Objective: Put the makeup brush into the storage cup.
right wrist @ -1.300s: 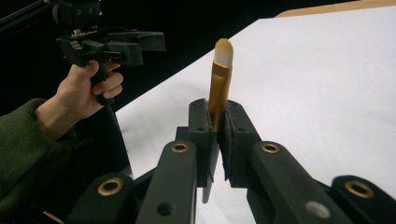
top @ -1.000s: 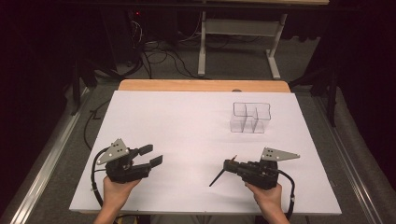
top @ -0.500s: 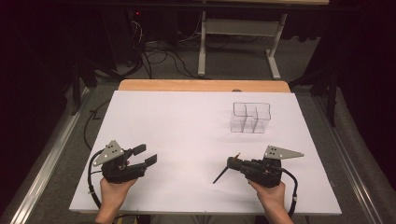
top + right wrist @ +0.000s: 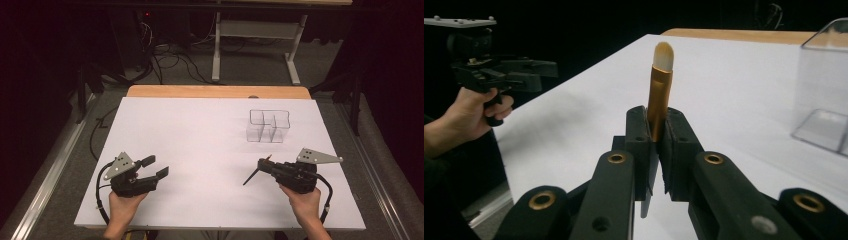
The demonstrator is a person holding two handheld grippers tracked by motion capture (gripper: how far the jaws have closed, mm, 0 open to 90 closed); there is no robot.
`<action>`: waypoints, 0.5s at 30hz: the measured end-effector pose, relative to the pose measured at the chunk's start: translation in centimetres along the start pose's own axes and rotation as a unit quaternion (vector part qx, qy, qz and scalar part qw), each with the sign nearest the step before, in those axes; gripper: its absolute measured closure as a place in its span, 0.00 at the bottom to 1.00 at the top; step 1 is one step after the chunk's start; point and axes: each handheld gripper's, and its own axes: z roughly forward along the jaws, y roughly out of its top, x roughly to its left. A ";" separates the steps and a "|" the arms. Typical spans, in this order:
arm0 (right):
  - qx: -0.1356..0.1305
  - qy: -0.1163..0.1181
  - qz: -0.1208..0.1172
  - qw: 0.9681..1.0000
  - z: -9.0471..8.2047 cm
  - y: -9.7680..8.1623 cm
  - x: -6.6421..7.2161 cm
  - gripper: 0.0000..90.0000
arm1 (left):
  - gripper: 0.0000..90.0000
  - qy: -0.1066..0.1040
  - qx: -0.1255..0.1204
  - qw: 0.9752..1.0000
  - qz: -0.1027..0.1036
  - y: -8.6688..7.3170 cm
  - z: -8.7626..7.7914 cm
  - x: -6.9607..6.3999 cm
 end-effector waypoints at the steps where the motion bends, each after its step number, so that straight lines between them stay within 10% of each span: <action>1: 0.000 -0.003 -0.005 1.000 -0.1 0.1 -0.1 0.95 | 0.38 0.000 0.000 1.000 0.000 0.0 0.0 0.0; 15: 0.009 -0.048 -0.028 0.998 -1.1 1.8 -1.2 0.95 | 0.38 0.001 -0.002 1.000 -0.004 -0.1 0.1 0.0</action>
